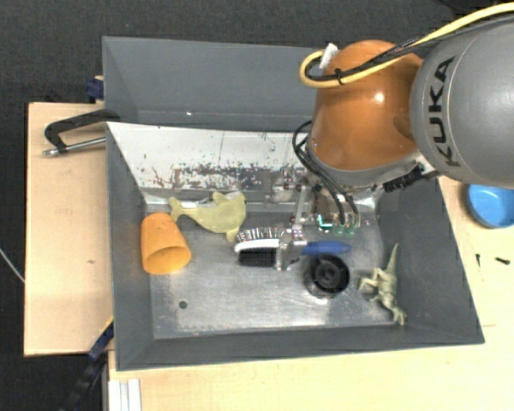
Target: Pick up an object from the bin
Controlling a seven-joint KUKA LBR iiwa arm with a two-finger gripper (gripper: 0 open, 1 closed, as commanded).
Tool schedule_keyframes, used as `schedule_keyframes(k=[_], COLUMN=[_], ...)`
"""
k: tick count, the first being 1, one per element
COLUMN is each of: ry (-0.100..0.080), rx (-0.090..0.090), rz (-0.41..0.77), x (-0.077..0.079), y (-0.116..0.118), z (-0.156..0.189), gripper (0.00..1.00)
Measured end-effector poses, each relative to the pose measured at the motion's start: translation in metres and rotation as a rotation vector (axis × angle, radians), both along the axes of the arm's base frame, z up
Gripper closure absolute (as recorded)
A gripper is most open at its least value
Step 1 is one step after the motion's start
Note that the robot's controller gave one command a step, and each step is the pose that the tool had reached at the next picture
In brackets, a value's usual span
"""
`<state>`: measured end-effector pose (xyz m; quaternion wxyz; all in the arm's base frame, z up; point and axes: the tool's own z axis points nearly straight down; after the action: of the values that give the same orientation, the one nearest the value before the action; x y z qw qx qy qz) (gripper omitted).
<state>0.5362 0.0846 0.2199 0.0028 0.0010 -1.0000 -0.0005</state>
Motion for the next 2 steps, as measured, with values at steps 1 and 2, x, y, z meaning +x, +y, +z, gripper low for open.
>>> schedule_keyframes(k=[1, 2], ry=[-0.017, -0.023], rx=[0.002, 0.004], rz=[-0.012, -0.011], x=[0.0008, 0.0024], y=[-0.0325, -0.0314], z=[-0.1485, -0.1453], gripper=[0.0, 1.0])
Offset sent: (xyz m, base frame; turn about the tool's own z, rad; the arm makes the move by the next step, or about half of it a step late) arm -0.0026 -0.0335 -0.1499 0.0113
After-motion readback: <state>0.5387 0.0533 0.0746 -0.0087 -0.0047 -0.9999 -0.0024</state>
